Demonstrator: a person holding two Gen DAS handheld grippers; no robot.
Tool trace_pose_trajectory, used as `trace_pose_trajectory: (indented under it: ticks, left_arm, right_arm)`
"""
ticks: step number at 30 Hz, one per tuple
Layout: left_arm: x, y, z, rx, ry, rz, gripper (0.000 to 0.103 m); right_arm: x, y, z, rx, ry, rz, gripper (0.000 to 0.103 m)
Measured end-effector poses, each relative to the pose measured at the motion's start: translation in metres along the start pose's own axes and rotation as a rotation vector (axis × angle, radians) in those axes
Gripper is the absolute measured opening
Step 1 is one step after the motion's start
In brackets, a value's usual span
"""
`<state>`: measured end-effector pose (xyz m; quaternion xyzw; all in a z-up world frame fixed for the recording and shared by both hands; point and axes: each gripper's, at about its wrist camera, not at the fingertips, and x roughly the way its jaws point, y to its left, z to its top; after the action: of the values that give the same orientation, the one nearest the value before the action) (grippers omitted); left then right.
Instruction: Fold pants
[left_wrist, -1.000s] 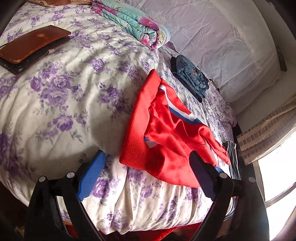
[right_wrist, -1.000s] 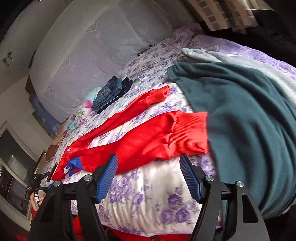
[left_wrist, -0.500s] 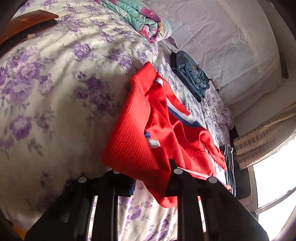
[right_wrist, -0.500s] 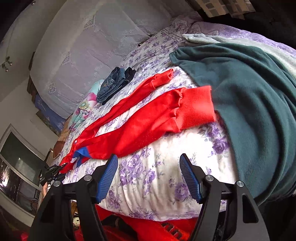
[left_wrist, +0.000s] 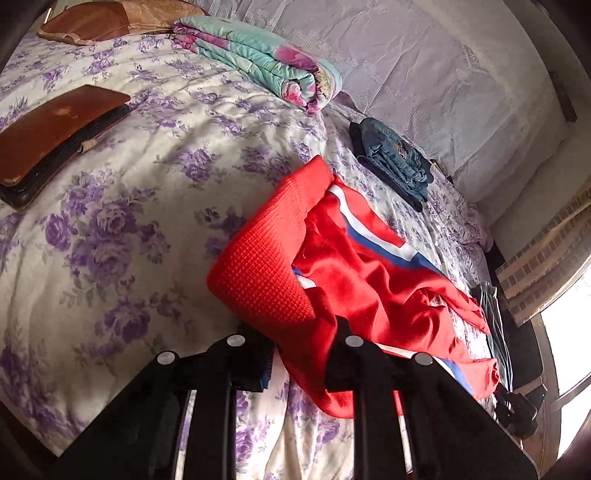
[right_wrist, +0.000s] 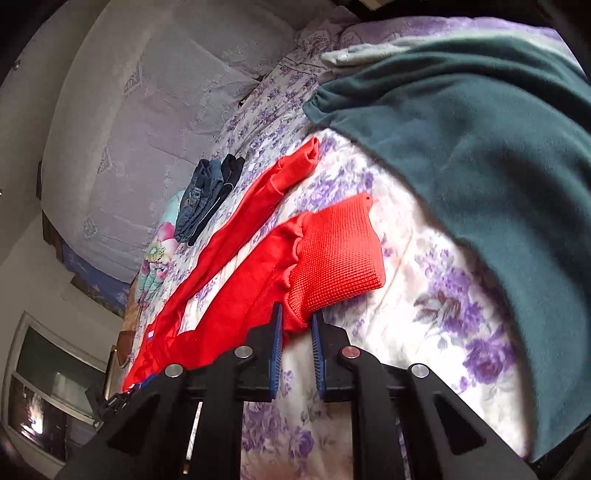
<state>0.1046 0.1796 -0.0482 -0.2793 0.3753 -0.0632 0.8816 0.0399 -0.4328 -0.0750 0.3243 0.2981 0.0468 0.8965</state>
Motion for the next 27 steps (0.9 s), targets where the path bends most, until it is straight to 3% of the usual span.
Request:
trace_pose_trajectory:
  ticks: [2, 4, 7, 9, 10, 11, 12, 13, 14, 15, 16, 17, 18, 22, 27]
  left_arm:
    - [-0.008, -0.009, -0.002, 0.073, -0.003, 0.028, 0.017]
    - [-0.011, -0.017, -0.007, 0.136, 0.010, 0.046, 0.017]
    - [-0.001, -0.011, -0.016, 0.174, 0.083, 0.069, 0.019]
    - [0.002, 0.001, -0.020, 0.140, 0.090, 0.034, 0.019]
    - [-0.001, 0.004, -0.020, 0.128, 0.091, 0.011, 0.020]
    - [-0.006, 0.007, -0.018, 0.115, 0.098, 0.000, 0.021]
    - [-0.014, 0.009, -0.017, 0.106, 0.099, -0.011, 0.027]
    - [-0.023, 0.012, -0.016, 0.101, 0.087, -0.010, 0.041]
    - [-0.036, 0.016, -0.014, 0.105, 0.054, 0.020, 0.050]
    - [-0.049, 0.019, -0.011, 0.120, 0.000, 0.094, 0.068]
    - [-0.059, 0.020, -0.006, 0.135, -0.053, 0.171, 0.076]
    - [-0.068, 0.019, 0.001, 0.153, -0.111, 0.259, 0.076]
    - [-0.071, 0.016, 0.010, 0.167, -0.135, 0.295, 0.076]
    - [-0.041, -0.009, 0.057, 0.214, -0.090, 0.193, 0.077]
    - [0.038, -0.037, 0.112, 0.309, 0.017, 0.246, 0.078]
  right_arm:
    - [-0.017, 0.016, 0.002, -0.140, 0.001, -0.082, 0.014]
    - [-0.025, 0.018, -0.002, -0.217, 0.065, -0.143, 0.014]
    - [-0.017, -0.003, -0.016, -0.214, 0.185, -0.194, 0.015]
    - [-0.018, -0.011, -0.021, -0.198, 0.183, -0.179, 0.016]
    - [-0.022, -0.010, -0.019, -0.200, 0.180, -0.179, 0.021]
    - [-0.029, -0.008, -0.016, -0.204, 0.166, -0.204, 0.035]
    - [-0.039, -0.004, -0.012, -0.216, 0.130, -0.254, 0.058]
    - [-0.056, -0.002, -0.008, -0.236, 0.064, -0.304, 0.067]
    - [-0.070, 0.000, 0.000, -0.255, -0.005, -0.341, 0.070]
    - [-0.081, 0.002, 0.009, -0.257, -0.057, -0.357, 0.070]
    - [-0.089, 0.002, 0.020, -0.239, -0.094, -0.340, 0.070]
    - [-0.090, 0.003, 0.030, -0.209, -0.113, -0.292, 0.070]
    - [-0.086, 0.004, 0.040, -0.185, -0.118, -0.234, 0.070]
    - [-0.031, 0.013, 0.074, -0.120, -0.058, -0.098, 0.070]
    - [0.030, 0.020, 0.101, -0.059, 0.015, -0.065, 0.070]
